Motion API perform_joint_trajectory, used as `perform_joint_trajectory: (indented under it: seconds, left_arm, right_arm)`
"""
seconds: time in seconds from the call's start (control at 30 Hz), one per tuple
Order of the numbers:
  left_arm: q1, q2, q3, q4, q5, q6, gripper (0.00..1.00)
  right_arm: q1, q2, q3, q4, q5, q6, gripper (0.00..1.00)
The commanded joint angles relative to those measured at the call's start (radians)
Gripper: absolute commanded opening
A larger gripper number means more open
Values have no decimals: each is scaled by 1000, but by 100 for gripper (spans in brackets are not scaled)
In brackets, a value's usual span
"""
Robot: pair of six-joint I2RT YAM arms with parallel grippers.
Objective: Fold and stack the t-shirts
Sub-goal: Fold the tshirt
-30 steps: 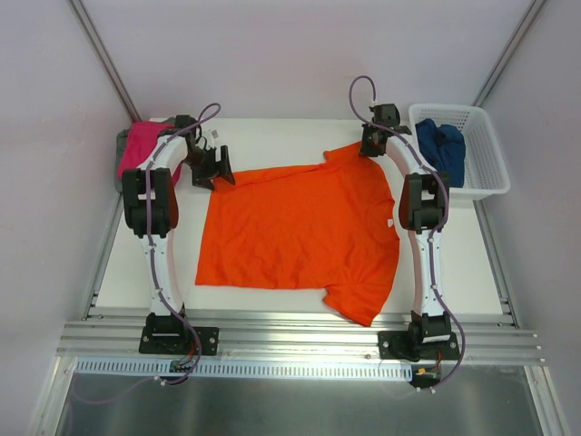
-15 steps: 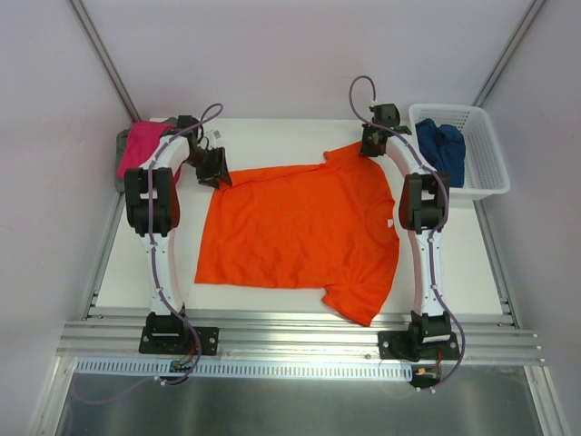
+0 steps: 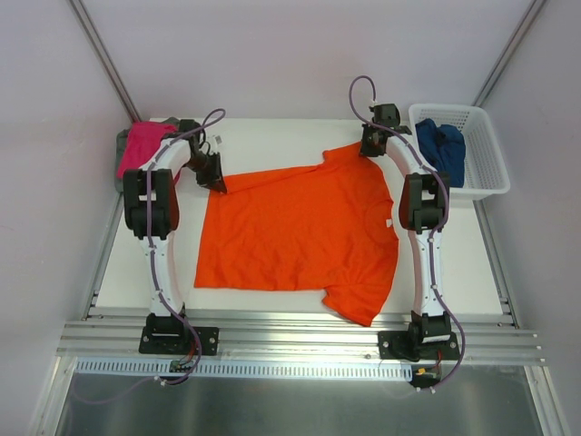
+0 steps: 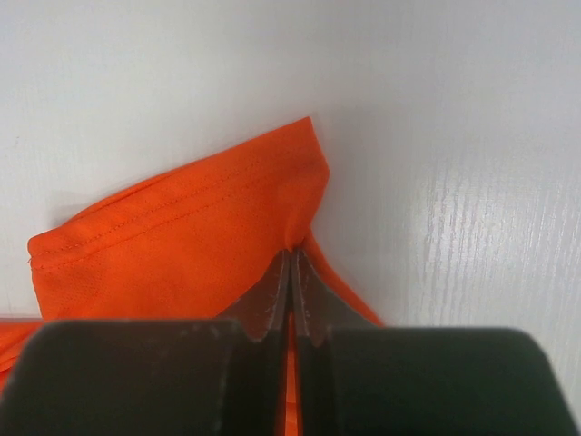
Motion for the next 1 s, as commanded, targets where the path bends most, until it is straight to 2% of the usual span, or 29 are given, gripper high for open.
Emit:
perform_joint_trajectory:
  seconds: [0.0,0.57,0.97]
  left_arm:
    - [-3,-123,-22,-15,-25,13,0]
    - [6,-223,-22,-24,-5,19,0]
    - [55,-233,-18,-41,111,13,0]
  right_arm:
    - [-13,-117,-8,-12,-13,-19,0]
    - [-64,-408,-194,-40,-68,-42,1]
    - [-36,-625,-534,-97,-125,-5,1]
